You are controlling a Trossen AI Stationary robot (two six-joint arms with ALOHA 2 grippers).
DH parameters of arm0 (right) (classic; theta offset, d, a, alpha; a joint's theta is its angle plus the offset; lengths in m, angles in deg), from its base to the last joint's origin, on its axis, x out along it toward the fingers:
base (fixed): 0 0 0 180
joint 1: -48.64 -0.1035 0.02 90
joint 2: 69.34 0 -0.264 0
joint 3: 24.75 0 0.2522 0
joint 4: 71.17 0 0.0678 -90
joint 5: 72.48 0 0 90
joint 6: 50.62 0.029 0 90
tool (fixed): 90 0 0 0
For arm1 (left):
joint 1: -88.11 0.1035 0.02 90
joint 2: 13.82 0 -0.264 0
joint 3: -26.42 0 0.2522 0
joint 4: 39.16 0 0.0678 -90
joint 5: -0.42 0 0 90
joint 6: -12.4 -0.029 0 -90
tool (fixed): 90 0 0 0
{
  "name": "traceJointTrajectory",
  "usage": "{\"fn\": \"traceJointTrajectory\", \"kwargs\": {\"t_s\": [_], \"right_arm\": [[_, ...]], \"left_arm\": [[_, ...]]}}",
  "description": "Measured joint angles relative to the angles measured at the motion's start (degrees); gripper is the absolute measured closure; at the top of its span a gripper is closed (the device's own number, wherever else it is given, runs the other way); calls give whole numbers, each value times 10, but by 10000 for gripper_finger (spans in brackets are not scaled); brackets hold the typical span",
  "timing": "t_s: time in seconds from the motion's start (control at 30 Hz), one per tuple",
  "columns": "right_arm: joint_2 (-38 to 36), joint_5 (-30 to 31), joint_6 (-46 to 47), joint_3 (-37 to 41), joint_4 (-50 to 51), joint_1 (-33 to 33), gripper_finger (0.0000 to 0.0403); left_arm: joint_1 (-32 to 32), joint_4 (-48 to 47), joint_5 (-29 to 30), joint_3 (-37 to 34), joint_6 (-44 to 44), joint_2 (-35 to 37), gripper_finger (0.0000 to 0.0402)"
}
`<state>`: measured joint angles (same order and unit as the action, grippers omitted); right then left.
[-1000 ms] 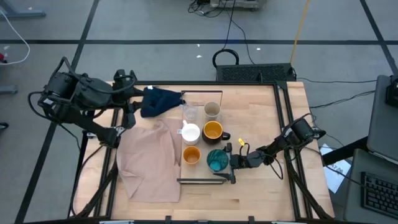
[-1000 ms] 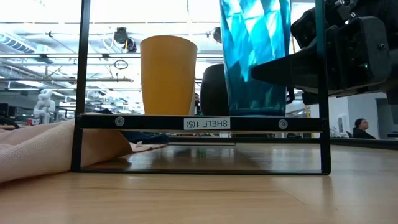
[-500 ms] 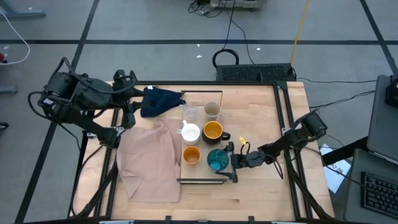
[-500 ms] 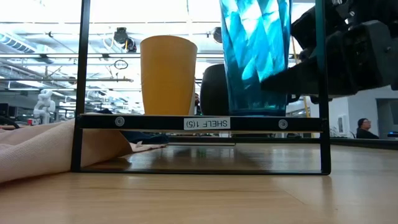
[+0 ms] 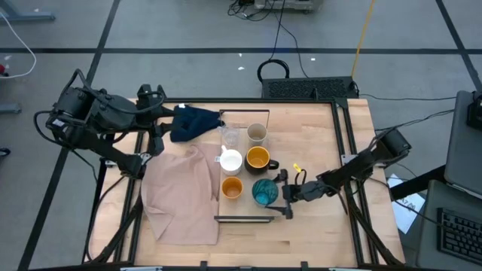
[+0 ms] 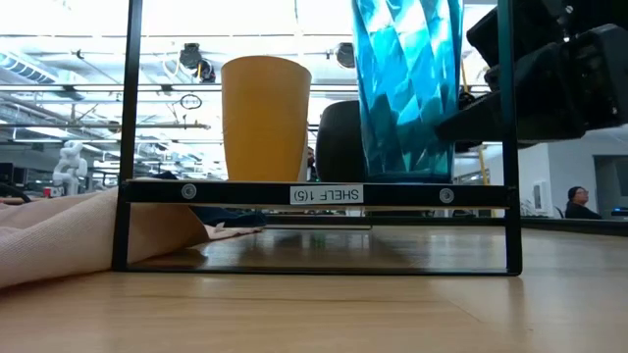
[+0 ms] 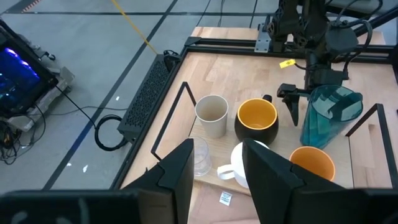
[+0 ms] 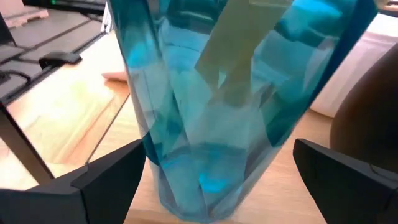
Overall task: Stack small to large cups/mugs on shelf
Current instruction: Put the transparent blue glass on the shelf
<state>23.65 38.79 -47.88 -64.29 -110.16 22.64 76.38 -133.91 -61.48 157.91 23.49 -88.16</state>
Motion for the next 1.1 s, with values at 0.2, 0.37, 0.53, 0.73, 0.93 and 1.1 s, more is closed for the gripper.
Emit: {"fn": "traceJointTrajectory", "kwargs": {"t_s": [0.2, 0.37, 0.53, 0.73, 0.93, 1.1], "right_arm": [[-41, -1, -4, 0, 74, 0, 3], [-78, -1, -4, 0, 116, -7, 3], [-85, -1, -4, 0, 126, -11, 3], [-85, -1, 0, 0, 166, -11, 3], [-85, -2, 0, 0, 172, -11, 4], [-96, -3, 0, 0, 227, -12, 15]], "left_arm": [[0, -1, 0, 0, 0, 0, 263], [0, -3, 0, 0, 0, 0, 263], [0, -3, 0, 0, 0, 0, 263], [0, -3, 0, 0, 0, 0, 263], [0, -4, 0, 0, 0, 0, 263], [0, -4, 0, 0, 0, 0, 263]]}}
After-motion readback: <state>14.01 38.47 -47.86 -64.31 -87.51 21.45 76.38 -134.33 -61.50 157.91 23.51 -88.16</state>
